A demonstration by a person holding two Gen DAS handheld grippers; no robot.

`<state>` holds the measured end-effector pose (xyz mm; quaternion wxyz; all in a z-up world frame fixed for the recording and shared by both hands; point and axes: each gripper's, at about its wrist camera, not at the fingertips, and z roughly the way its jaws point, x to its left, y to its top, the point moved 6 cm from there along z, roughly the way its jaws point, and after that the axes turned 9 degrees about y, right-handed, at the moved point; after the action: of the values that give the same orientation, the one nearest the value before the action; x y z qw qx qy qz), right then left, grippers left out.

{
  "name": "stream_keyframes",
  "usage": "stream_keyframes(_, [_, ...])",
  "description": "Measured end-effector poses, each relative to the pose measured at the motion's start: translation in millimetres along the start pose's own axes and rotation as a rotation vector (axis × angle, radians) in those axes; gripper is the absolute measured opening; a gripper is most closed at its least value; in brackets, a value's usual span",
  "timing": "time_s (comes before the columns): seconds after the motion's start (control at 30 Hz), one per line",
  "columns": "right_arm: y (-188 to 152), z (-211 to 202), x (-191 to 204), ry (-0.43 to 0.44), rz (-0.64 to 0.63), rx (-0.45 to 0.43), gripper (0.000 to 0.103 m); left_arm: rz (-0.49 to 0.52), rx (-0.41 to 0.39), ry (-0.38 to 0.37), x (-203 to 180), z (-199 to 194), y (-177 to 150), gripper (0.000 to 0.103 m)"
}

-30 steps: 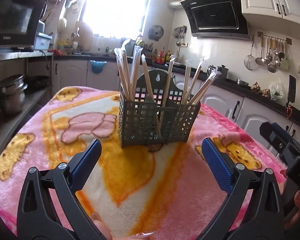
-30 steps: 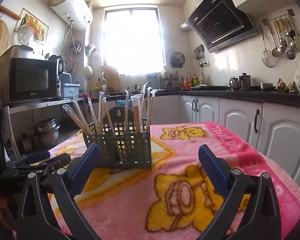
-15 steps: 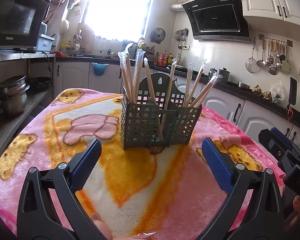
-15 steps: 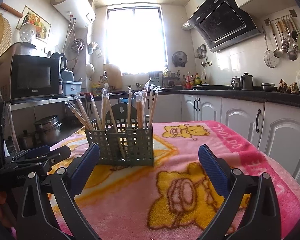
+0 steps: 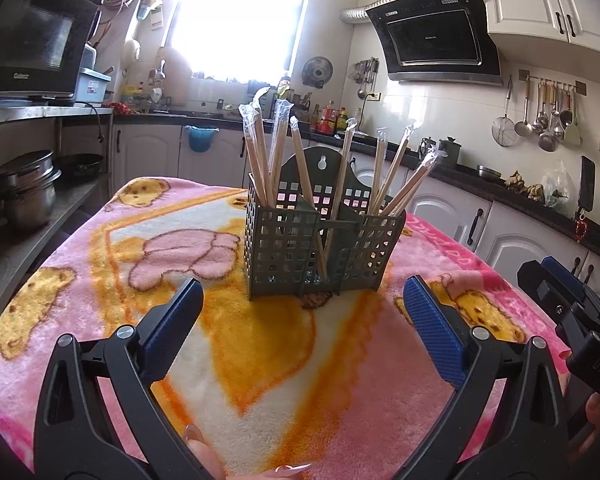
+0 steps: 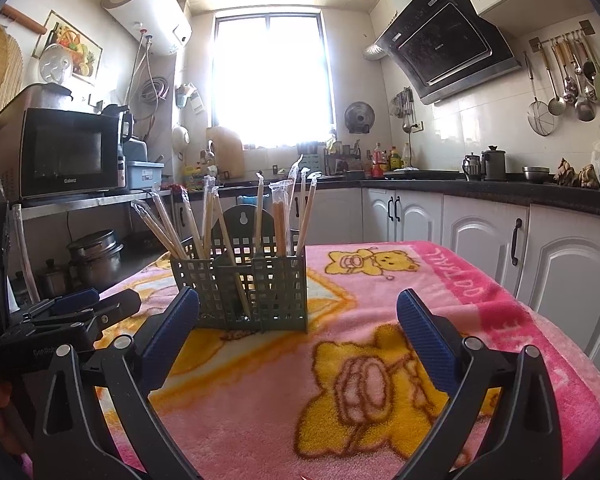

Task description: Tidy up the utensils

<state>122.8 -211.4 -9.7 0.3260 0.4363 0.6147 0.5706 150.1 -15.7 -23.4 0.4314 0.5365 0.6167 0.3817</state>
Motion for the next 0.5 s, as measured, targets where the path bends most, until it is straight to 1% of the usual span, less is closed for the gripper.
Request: stream_keyframes(0.5, [-0.1,-0.7,-0.4,-0.002,0.001,0.0,0.097,0.003,0.001,0.004,-0.6,-0.5,-0.3,0.093])
